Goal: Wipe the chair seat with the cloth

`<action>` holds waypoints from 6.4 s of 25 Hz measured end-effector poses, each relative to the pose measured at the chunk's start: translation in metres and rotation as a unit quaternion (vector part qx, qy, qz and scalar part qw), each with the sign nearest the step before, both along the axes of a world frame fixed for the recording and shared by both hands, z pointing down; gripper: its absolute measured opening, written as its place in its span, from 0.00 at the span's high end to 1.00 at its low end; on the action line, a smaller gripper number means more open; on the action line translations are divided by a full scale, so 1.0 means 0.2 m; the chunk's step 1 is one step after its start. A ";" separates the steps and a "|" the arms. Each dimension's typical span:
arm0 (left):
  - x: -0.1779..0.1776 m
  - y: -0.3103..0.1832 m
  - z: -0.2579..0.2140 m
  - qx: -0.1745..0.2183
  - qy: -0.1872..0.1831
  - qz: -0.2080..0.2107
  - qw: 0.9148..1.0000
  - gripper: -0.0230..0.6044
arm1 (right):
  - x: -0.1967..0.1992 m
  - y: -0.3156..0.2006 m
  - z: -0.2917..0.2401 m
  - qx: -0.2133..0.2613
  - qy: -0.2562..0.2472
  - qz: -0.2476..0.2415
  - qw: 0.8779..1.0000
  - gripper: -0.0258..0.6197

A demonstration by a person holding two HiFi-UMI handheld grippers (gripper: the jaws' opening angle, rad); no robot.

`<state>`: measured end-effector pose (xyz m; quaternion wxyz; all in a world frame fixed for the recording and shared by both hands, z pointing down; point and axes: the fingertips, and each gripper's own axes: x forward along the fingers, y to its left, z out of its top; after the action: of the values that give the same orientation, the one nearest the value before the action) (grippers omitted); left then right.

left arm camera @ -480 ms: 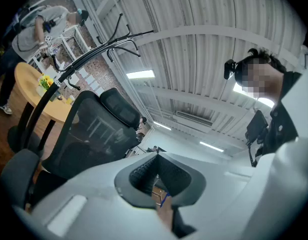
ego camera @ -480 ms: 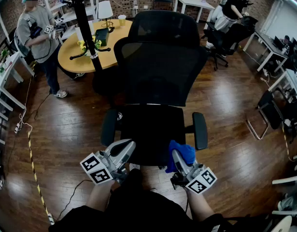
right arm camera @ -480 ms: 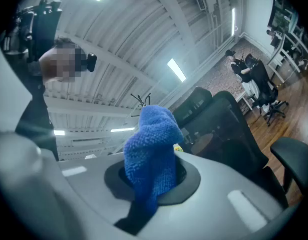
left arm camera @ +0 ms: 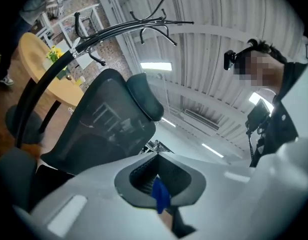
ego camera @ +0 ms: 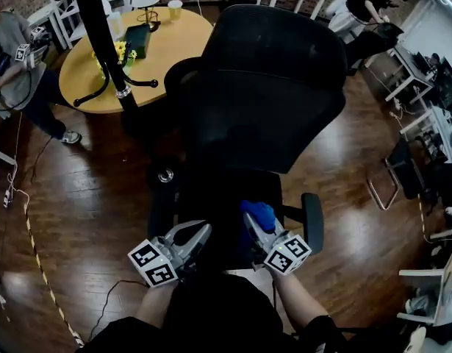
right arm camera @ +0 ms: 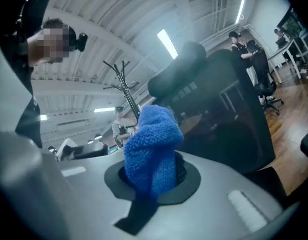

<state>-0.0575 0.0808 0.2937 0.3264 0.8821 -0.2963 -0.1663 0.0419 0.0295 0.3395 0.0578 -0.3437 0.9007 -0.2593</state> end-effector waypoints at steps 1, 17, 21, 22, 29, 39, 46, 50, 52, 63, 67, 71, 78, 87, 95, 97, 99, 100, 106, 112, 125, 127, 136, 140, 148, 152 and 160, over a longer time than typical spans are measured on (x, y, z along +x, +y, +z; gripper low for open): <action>0.00 -0.02 0.04 -0.009 0.002 0.000 1.000 0.98 | -0.06 -0.07 0.11 -0.016 0.015 -0.011 1.000 0.91; -0.05 -0.23 0.81 -0.117 0.011 -0.076 0.990 0.98 | -0.90 -0.91 1.81 -0.161 0.189 -0.108 0.963 0.91; -0.11 -0.22 0.87 -0.128 0.000 -0.087 0.988 0.98 | -0.94 -0.94 1.91 -0.154 0.255 -0.104 0.949 0.91; -0.12 -0.21 0.88 -0.130 -0.004 -0.089 0.987 0.98 | -0.94 -0.95 1.91 -0.149 0.265 -0.103 0.947 0.91; -0.14 -0.20 0.90 -0.138 -0.026 -0.079 0.987 0.98 | -0.45 -1.01 1.99 -0.185 0.301 -0.020 0.935 0.91; 0.04 -0.26 0.94 -0.145 -0.071 -0.012 0.987 0.98 | 0.69 -1.06 1.93 -0.237 0.322 0.136 0.906 0.91; 0.13 -0.36 0.94 -0.135 -0.081 0.002 0.988 0.98 | 1.09 -0.98 1.84 -0.240 0.299 0.187 0.904 0.91; 0.19 -0.35 0.92 -0.133 -0.079 0.012 0.988 0.98 | 1.12 -0.98 1.85 -0.246 0.294 0.188 0.904 0.91; 0.19 -0.35 0.92 -0.133 -0.079 0.008 0.988 0.98 | 1.12 -0.98 1.86 -0.244 0.295 0.187 0.905 0.91; 0.05 -0.25 0.89 -0.132 -0.048 -0.033 0.990 0.98 | 0.59 -0.93 1.79 -0.221 0.276 0.111 0.929 0.91; -0.01 -0.24 0.86 -0.126 -0.030 -0.066 0.989 0.98 | 0.01 -0.87 1.80 -0.204 0.257 0.011 0.944 0.91; -0.03 -0.20 0.79 -0.114 -0.016 -0.083 0.990 0.98 | -0.46 -0.74 1.81 -0.194 0.255 -0.063 0.945 0.91; -0.15 -0.13 0.80 -0.109 -0.010 -0.109 0.988 0.98 | -0.98 -0.58 1.87 -0.210 0.229 -0.136 0.941 0.91; -0.19 -0.10 0.84 -0.115 -0.016 -0.110 0.987 0.98 | -0.80 -0.61 1.94 -0.179 0.261 -0.102 0.943 0.91; -0.06 -0.19 0.86 -0.117 -0.030 -0.075 0.990 0.98 | -0.05 -0.74 1.97 -0.210 0.308 0.013 0.928 0.91; -0.02 -0.21 0.87 -0.119 -0.035 -0.059 0.991 0.98 | 0.16 -0.74 1.97 -0.222 0.312 0.050 0.922 0.91; 0.02 -0.22 0.86 -0.116 -0.041 -0.044 0.991 0.98 | 0.38 -0.73 1.97 -0.233 0.320 0.081 0.915 0.91; 0.05 -0.23 0.86 -0.115 -0.043 -0.037 0.992 0.98 | 0.49 -0.73 1.97 -0.241 0.322 0.098 0.910 0.91; 0.10 -0.25 0.87 -0.117 -0.051 -0.026 0.992 0.98 | 0.97 -0.72 1.90 -0.240 0.348 0.185 0.887 0.91; 0.14 -0.25 0.86 -0.116 -0.053 -0.024 0.992 0.98 | 1.02 -0.71 1.87 -0.250 0.320 0.188 0.894 0.91; -0.01 -0.15 0.81 -0.108 -0.034 -0.063 0.992 0.98 | 0.56 -0.60 1.87 -0.214 0.304 0.136 0.918 0.91; -0.04 -0.13 0.79 -0.106 -0.029 -0.074 0.991 0.98 | 0.23 -0.53 1.88 -0.208 0.285 0.081 0.932 0.91; -0.19 -0.02 0.75 -0.102 -0.022 -0.112 0.988 0.98 | -0.89 -0.16 1.82 -0.192 0.223 -0.139 0.946 0.91; -0.24 0.02 0.75 -0.102 -0.020 -0.125 0.987 0.98 | -0.97 -0.10 1.88 -0.195 0.232 -0.149 0.941 0.91; -0.27 0.04 0.76 -0.105 -0.027 -0.125 0.986 0.98 | -0.70 -0.17 1.95 -0.198 0.262 -0.080 0.941 0.91; -0.21 0.06 0.77 -0.108 -0.031 -0.111 0.988 0.98 | -0.34 -0.21 2.00 -0.210 0.284 -0.014 0.936 0.91; -0.09 0.03 0.79 -0.110 -0.040 -0.066 0.991 0.98 | 0.44 -0.25 1.99 -0.247 0.315 0.106 0.910 0.91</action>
<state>-0.0750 0.0859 0.4517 0.3976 0.8252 -0.3832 -0.1189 0.1304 -0.0197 0.7372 -0.2884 -0.5046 0.7373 -0.3443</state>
